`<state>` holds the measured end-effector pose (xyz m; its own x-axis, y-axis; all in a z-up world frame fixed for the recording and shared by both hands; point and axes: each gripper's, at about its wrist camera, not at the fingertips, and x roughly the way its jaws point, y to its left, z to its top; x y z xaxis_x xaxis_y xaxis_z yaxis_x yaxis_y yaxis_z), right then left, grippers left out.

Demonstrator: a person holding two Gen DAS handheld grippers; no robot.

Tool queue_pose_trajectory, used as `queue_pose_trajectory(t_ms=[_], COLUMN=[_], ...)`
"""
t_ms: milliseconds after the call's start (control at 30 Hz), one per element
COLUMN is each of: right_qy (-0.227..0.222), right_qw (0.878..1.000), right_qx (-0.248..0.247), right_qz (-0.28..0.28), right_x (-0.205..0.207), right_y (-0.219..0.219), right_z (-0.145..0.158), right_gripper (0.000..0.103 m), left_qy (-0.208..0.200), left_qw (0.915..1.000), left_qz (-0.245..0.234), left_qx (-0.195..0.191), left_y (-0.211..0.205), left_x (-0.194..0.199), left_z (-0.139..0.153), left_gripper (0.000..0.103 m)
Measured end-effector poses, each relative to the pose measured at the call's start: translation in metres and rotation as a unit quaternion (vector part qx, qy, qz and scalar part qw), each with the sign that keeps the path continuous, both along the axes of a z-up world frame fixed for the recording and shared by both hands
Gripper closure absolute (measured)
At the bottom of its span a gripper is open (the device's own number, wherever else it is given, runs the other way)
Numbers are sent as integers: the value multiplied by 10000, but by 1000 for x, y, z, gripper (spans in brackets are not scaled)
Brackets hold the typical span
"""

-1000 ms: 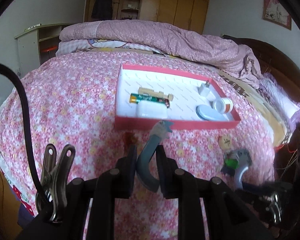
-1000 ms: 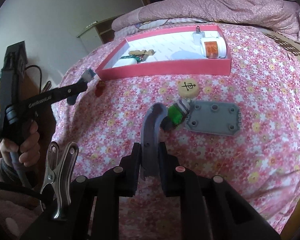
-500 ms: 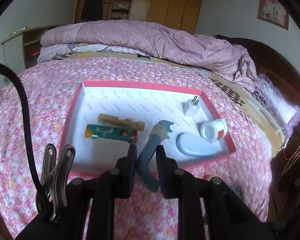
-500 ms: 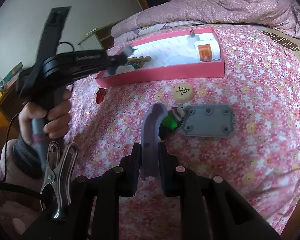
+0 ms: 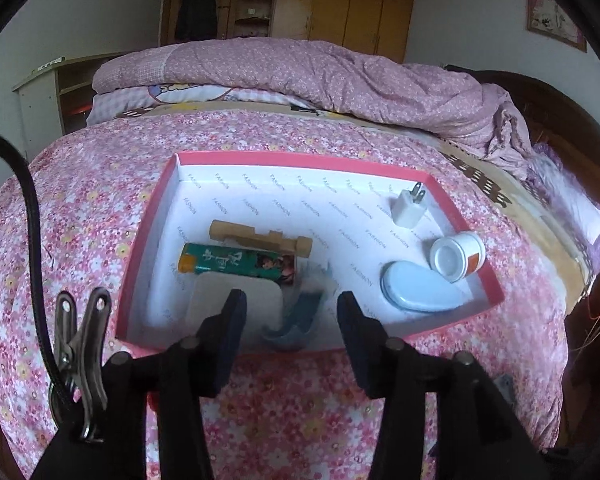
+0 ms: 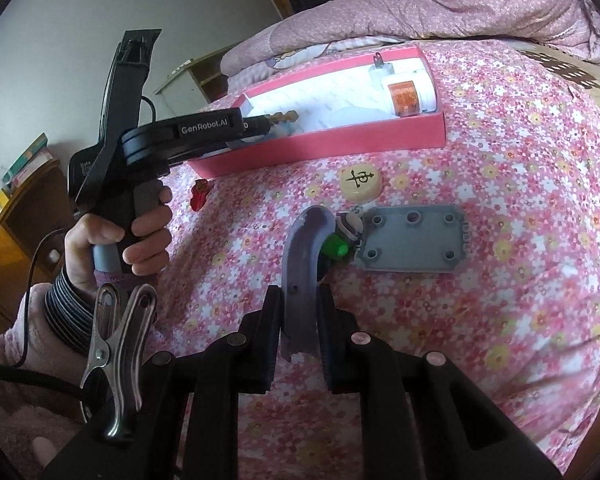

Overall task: Organize rigid objects
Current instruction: 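Lower the light-blue piece into the box and open the left gripper, then carry the gray curved hook into the box and open the right gripper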

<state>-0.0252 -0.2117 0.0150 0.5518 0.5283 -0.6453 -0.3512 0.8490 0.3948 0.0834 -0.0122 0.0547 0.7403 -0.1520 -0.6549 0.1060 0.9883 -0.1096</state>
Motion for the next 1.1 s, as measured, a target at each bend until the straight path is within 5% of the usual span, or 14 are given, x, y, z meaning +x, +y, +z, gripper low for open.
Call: queue_pose_trajectory(t_ms=[467, 1100], right_qy=[-335, -427], right_qw=[9993, 9967], right_qx=[-136, -649], right_qz=[-66, -257], right_x=[30, 135], right_y=[-2, 17], right_z=[35, 57], right_gripper=[85, 85], left_qy=[-91, -90], left_qw=[9996, 9997], left_qz=[-7, 21], left_qx=[269, 241], left_y=[0, 4], left_x=[-20, -23], left_z=[3, 5], left_gripper=[46, 45])
